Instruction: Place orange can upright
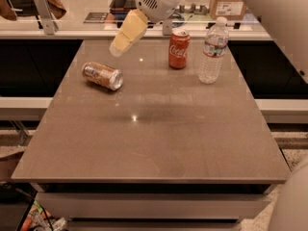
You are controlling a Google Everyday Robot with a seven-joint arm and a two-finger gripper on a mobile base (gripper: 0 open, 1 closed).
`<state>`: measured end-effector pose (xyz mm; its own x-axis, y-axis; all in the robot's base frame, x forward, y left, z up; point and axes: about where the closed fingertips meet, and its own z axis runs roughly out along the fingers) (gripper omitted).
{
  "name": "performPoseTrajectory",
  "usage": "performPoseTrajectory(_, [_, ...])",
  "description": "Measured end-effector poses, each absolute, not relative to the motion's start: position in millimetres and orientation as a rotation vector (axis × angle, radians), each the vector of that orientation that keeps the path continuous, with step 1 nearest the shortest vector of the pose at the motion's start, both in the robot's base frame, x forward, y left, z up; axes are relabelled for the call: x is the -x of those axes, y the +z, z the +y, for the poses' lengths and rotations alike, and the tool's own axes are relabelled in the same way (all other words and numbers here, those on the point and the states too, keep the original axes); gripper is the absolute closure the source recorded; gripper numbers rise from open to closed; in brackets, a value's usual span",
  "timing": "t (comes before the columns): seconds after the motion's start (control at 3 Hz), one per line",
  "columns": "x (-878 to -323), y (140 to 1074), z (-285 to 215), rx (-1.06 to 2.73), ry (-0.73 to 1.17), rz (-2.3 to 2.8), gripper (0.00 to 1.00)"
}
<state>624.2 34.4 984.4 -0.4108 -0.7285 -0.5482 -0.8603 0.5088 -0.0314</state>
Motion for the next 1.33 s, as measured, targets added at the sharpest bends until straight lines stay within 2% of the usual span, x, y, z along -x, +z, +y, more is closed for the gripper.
performPoseTrajectory(1.33, [-665.1, 893.3, 123.4, 1.453, 0.164, 2.43, 0.0])
